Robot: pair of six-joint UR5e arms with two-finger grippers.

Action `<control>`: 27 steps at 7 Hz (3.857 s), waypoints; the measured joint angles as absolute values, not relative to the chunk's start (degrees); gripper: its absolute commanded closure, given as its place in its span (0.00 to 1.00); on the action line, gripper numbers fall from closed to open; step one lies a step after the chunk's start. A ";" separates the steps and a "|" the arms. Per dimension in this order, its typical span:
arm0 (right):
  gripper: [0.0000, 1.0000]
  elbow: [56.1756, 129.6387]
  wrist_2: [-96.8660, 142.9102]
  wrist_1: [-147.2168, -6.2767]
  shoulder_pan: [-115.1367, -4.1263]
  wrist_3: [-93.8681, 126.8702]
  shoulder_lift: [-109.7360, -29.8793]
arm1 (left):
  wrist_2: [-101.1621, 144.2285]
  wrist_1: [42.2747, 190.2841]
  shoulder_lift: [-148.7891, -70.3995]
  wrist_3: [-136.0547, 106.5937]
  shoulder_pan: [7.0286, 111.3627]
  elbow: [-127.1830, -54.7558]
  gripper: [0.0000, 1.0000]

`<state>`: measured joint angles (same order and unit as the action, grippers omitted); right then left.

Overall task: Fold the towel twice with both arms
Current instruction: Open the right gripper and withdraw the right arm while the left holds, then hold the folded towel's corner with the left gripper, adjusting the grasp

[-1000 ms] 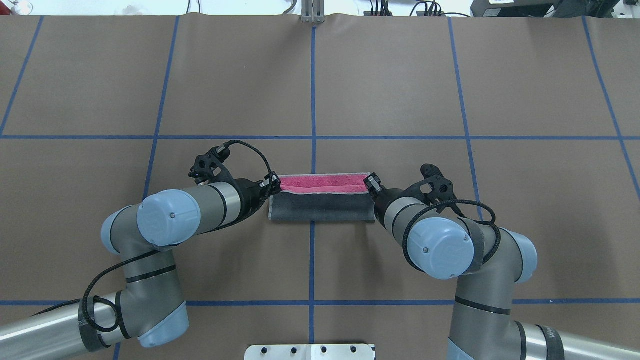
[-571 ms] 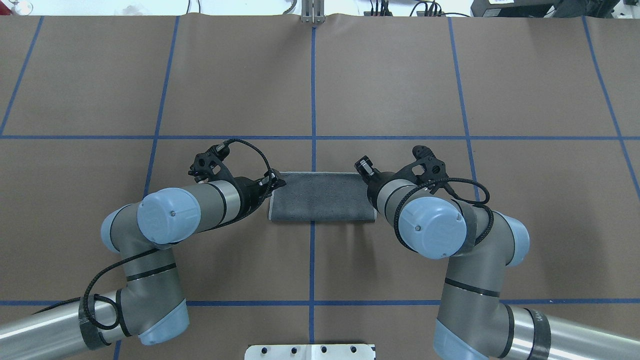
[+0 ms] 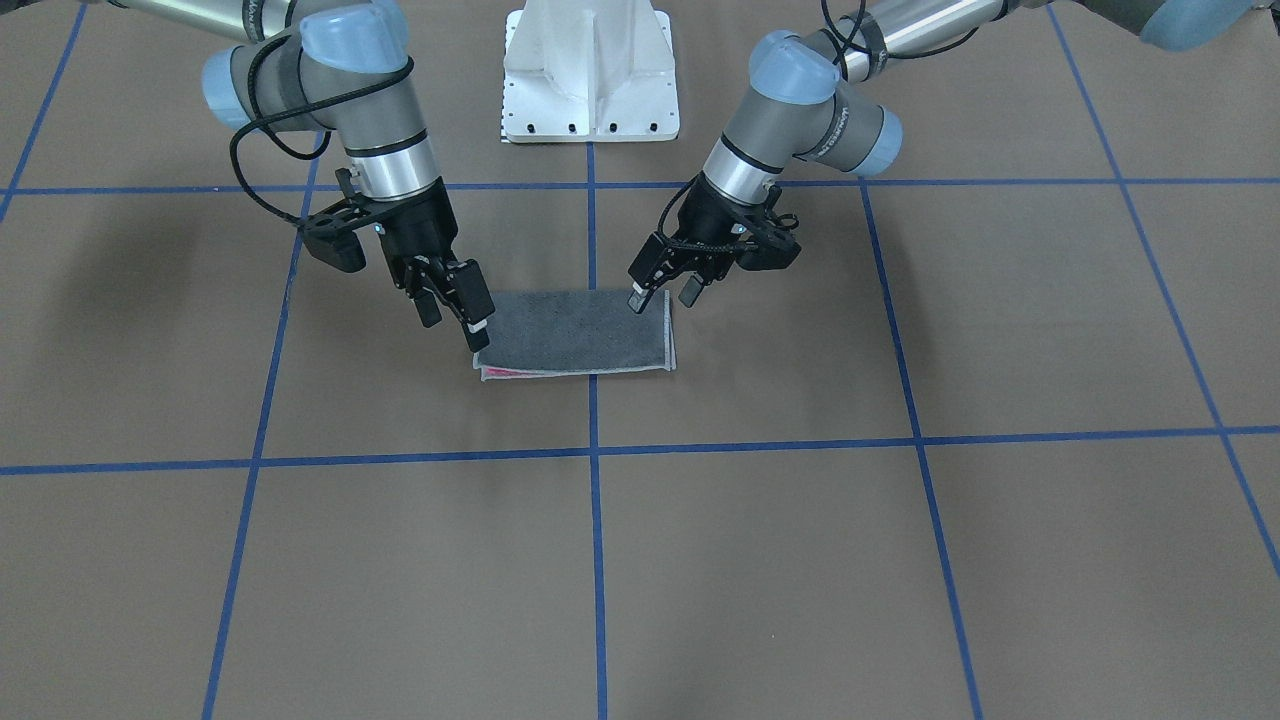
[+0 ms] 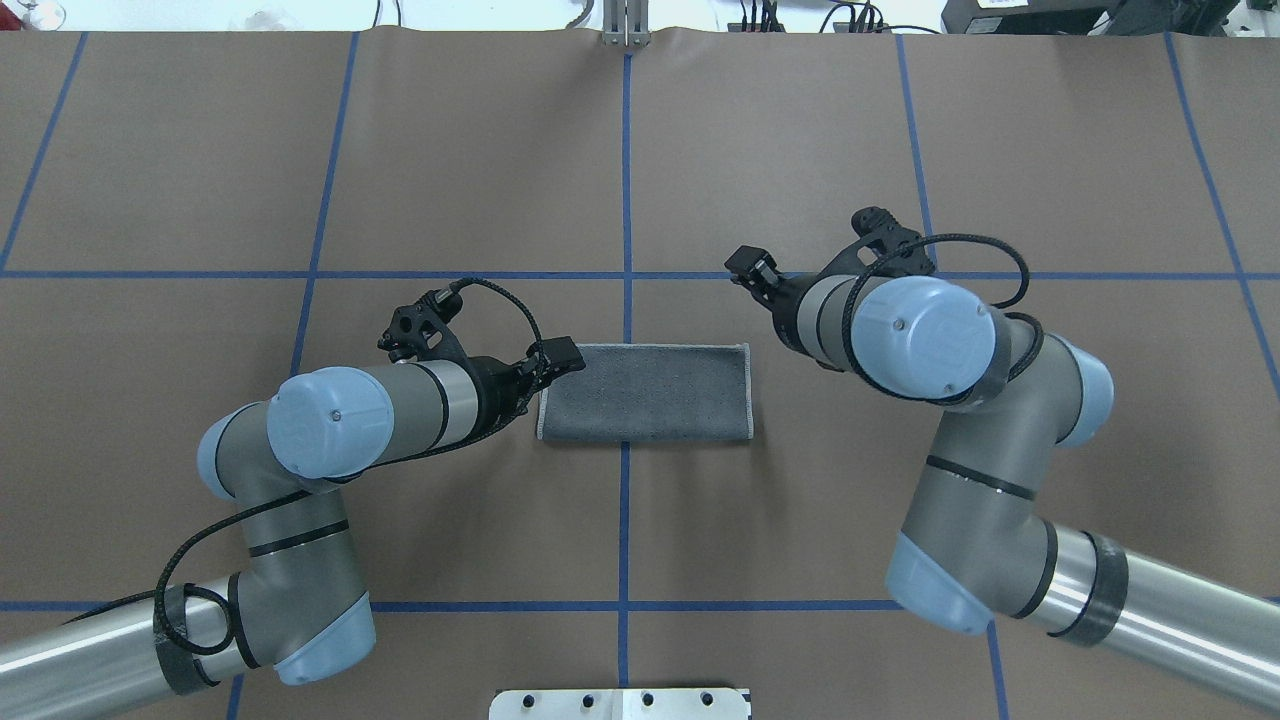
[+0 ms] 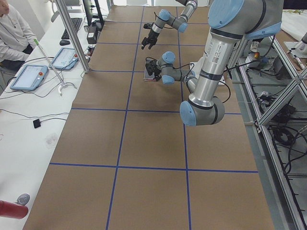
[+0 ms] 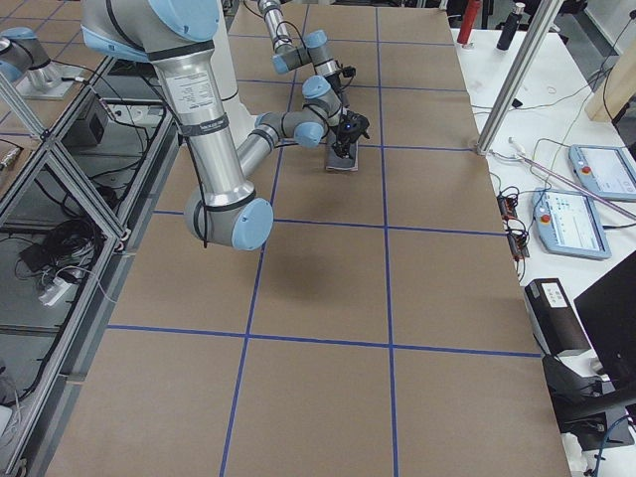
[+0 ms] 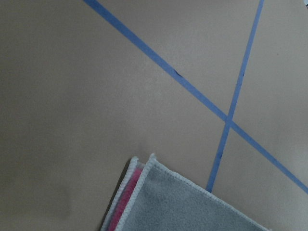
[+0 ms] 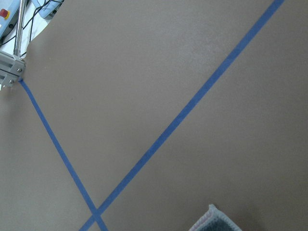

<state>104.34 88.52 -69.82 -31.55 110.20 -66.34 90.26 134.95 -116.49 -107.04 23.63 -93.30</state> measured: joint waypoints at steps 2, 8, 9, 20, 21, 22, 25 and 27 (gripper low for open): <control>0.00 104.44 101.00 -76.44 -40.41 92.99 -66.84 | 92.19 135.12 -116.32 -106.97 23.28 -93.37 0.00; 0.00 101.24 123.50 -100.15 -74.66 16.34 -71.58 | 92.98 135.17 -116.21 -106.97 22.95 -92.88 0.00; 0.00 97.90 126.10 -100.88 -80.70 5.17 -72.83 | 92.99 135.16 -116.20 -106.97 22.94 -92.76 0.00; 0.00 91.66 132.89 -100.64 -94.66 -11.15 -81.74 | 92.72 134.85 -118.29 -107.08 22.46 -89.25 0.28; 0.00 91.67 132.89 -100.64 -94.66 -11.11 -81.72 | 92.76 134.87 -118.26 -107.06 22.43 -89.36 0.28; 0.00 91.70 132.89 -100.63 -94.66 -11.09 -81.65 | 92.86 134.85 -118.14 -107.05 22.42 -89.64 0.28; 0.00 91.81 132.89 -100.63 -94.66 -11.05 -81.64 | 93.14 134.55 -117.52 -106.97 22.44 -91.27 0.28; 0.00 91.87 132.89 -100.59 -94.66 -11.04 -81.71 | 93.10 134.40 -117.33 -106.96 22.43 -91.77 0.28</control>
